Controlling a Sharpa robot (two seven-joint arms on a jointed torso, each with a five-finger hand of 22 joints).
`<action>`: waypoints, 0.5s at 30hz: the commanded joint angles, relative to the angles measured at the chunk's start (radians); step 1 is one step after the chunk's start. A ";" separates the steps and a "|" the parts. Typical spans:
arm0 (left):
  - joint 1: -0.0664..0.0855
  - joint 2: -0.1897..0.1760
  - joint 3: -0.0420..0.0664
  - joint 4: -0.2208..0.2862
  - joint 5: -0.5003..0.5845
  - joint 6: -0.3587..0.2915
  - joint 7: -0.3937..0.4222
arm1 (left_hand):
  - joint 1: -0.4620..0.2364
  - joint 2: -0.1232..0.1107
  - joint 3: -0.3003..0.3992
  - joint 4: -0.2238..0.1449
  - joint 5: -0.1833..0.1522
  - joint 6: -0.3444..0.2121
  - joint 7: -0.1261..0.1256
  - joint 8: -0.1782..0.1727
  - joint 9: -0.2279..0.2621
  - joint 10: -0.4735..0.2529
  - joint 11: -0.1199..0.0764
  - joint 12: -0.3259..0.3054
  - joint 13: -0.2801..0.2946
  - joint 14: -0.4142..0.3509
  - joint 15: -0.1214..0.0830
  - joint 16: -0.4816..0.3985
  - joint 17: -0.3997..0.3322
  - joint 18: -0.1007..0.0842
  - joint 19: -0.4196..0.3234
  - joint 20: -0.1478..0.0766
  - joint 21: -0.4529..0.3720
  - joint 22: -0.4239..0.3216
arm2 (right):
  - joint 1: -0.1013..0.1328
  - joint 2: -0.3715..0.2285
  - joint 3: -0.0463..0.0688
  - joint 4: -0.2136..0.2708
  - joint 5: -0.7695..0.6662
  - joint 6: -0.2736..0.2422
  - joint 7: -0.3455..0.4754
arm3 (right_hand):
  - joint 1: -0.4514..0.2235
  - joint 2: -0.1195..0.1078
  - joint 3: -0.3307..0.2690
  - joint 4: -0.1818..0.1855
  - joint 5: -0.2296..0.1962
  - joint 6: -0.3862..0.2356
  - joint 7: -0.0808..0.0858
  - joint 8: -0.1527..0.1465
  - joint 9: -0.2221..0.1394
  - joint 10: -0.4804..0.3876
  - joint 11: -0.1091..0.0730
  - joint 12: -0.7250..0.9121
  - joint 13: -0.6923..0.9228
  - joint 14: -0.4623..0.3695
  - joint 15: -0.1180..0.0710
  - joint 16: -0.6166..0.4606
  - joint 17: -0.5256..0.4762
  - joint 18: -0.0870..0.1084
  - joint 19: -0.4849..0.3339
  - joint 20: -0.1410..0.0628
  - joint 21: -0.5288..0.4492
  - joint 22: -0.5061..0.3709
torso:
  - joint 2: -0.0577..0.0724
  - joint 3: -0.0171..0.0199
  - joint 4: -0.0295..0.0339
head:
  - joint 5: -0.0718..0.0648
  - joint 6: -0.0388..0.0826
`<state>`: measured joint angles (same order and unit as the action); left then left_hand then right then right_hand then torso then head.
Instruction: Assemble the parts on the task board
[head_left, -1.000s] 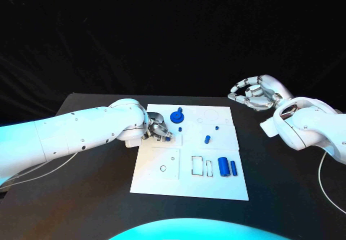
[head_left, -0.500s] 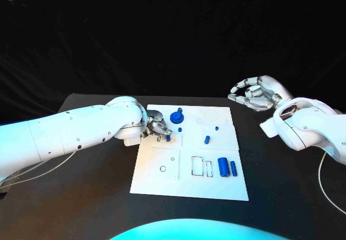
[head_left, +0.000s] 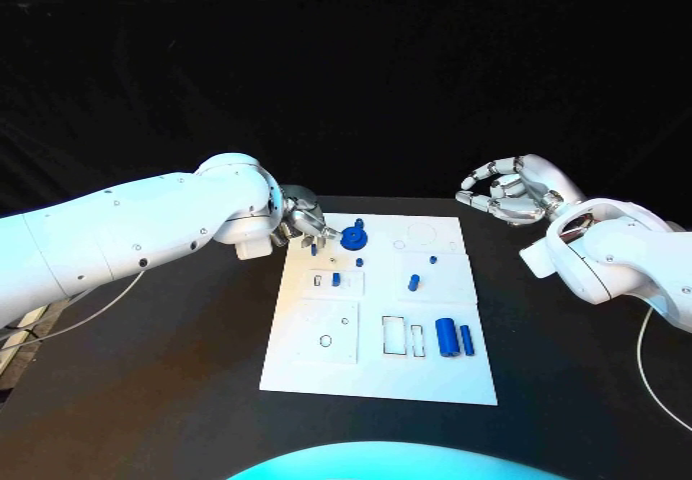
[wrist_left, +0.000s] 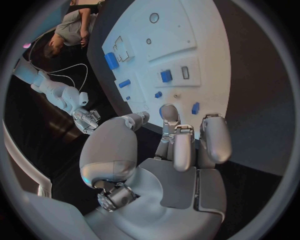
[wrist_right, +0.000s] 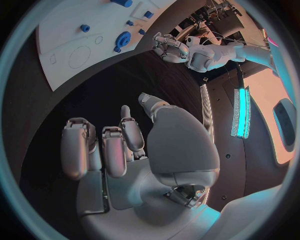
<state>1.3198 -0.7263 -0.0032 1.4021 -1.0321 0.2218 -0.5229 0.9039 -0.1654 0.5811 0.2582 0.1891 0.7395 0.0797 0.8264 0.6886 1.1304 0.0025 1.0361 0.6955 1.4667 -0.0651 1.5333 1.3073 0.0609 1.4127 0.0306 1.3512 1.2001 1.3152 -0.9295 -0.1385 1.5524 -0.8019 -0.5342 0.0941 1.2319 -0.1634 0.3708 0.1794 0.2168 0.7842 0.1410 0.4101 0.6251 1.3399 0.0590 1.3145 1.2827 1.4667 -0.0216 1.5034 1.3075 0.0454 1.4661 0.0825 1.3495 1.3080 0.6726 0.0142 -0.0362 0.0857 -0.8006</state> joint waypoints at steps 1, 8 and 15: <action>0.016 0.015 0.001 -0.048 -0.016 0.073 0.019 | 0.022 -0.005 -0.024 0.013 0.001 -0.016 0.010 -0.040 -0.028 -0.009 0.011 -0.009 -0.017 0.083 0.013 -0.005 0.205 0.017 -0.004 0.008 -0.005 -0.006 | -0.001 0.001 0.000 -0.001 -0.006 0.011 0.006 | -0.011 0.000 0.001 0.005 0.002 -0.004 0.000 0.004 0.001 -0.002 -0.003 -0.003 0.000 0.067 0.000 -0.005 0.106 0.018 0.005 -0.003 -0.006 0.005 | 0.002 0.0001 -0.0010 | -0.003 0.005; 0.042 0.064 -0.003 -0.164 -0.062 0.109 0.026 | 0.023 -0.015 -0.080 0.033 -0.002 0.000 0.013 -0.065 -0.054 -0.002 0.015 -0.001 -0.015 0.086 0.017 0.001 0.213 0.016 0.002 0.014 0.000 0.004 | -0.001 0.003 0.000 -0.003 -0.005 0.011 0.006 | -0.011 0.000 0.001 0.005 0.002 -0.004 0.000 0.004 0.001 -0.002 -0.003 -0.003 0.000 0.067 0.000 -0.005 0.106 0.018 0.005 -0.003 -0.006 0.005 | 0.001 0.0006 0.0018 | -0.004 0.008; 0.047 0.107 -0.018 -0.243 -0.084 0.177 0.023 | 0.018 -0.012 -0.099 0.034 -0.004 0.005 0.012 -0.069 -0.060 -0.001 0.014 0.000 -0.017 0.088 0.017 0.004 0.218 0.015 0.004 0.014 0.002 0.009 | -0.001 0.006 0.000 -0.005 -0.005 0.012 0.007 | -0.011 0.000 0.001 0.005 0.002 -0.004 0.000 0.004 0.001 -0.002 -0.003 -0.003 0.000 0.067 0.000 -0.005 0.106 0.018 0.005 -0.003 -0.006 0.005 | 0.001 -0.0012 0.0016 | -0.001 0.006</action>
<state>1.3651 -0.6276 -0.0202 1.1704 -1.0852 0.3239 -0.5126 0.9265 -0.1763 0.4884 0.2911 0.1891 0.7385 0.0927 0.7600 0.6302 1.1261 0.0147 1.0369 0.6805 1.4633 -0.0549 1.5333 1.3073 0.0609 1.4153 0.0396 1.3505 1.2092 1.3148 -0.9249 -0.1386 1.5482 -0.8017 -0.5341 0.0943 1.2320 -0.1634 0.3708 0.1793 0.2168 0.7842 0.1410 0.4101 0.6250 1.3399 0.0590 1.3146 1.2828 1.4667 -0.0216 1.5034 1.3074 0.0454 1.4660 0.0826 1.3495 1.3077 0.6741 0.0137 -0.0352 0.0828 -0.7940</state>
